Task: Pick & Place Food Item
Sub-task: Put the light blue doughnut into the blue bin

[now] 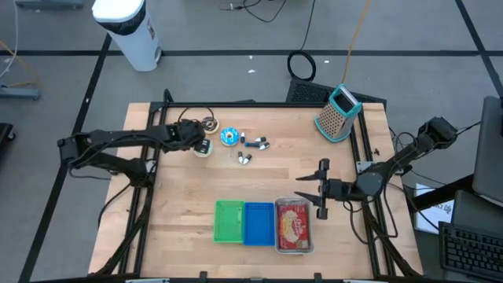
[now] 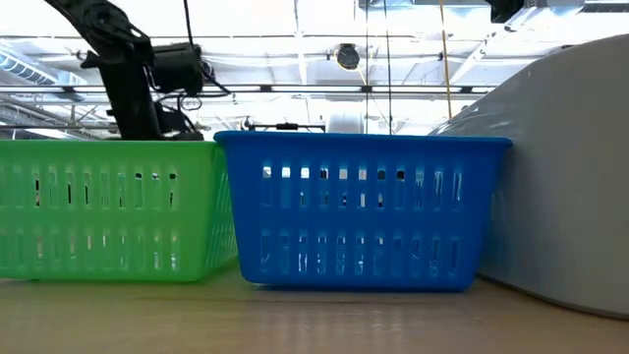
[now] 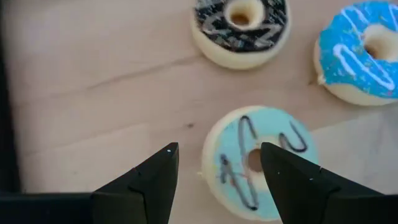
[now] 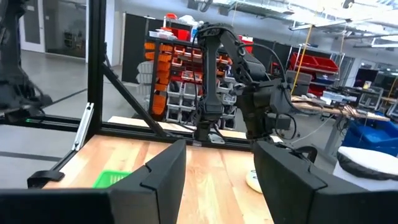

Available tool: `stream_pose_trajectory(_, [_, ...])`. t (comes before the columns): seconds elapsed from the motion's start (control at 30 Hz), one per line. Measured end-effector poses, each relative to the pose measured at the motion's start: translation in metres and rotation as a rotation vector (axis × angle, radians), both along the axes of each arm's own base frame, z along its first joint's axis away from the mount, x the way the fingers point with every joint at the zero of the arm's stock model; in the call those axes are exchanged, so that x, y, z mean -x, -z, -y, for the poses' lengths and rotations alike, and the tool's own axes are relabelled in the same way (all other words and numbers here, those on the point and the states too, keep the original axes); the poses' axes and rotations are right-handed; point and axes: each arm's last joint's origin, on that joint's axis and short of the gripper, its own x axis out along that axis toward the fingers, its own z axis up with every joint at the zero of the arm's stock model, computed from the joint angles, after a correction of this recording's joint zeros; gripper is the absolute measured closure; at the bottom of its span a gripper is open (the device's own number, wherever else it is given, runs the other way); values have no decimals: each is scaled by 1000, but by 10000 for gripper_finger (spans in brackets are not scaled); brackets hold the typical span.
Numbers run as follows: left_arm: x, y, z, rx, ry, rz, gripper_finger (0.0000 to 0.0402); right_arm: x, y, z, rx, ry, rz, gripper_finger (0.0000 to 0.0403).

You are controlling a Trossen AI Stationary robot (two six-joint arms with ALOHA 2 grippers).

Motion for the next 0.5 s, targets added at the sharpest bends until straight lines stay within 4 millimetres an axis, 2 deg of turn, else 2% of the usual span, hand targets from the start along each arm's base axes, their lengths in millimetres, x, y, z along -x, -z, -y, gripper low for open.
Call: stream_pose_trajectory(0.5, [-19, 44, -7, 98, 37, -132, 172, 0, 0, 0, -3, 0, 0, 222])
